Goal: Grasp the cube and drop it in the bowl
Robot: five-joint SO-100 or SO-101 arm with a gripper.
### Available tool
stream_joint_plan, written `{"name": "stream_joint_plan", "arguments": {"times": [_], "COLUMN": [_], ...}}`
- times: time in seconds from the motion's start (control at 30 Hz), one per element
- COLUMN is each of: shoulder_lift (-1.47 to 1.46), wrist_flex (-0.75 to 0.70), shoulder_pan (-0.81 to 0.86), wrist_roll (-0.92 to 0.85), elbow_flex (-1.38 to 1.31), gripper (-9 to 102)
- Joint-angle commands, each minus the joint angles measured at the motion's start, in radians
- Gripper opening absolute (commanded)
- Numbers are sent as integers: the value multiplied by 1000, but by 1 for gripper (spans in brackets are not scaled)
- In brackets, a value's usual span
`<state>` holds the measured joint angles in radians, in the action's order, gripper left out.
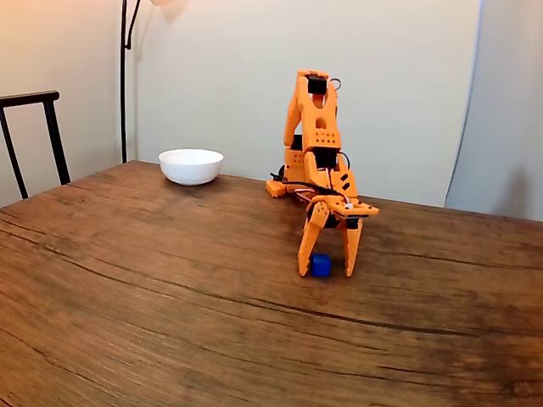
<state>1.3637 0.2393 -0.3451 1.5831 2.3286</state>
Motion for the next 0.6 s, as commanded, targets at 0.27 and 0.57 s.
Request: {"name": "stream_joint_plan", "arguments": {"times": [0.27,0.57], "shoulder_lift": [-17,-29], "wrist_flex": [-9,-11], "shoulder_pan": [-28,-20], "wrist_roll": [-60,-60], "elbow_flex": [67,69], "gripper": [36,13]}}
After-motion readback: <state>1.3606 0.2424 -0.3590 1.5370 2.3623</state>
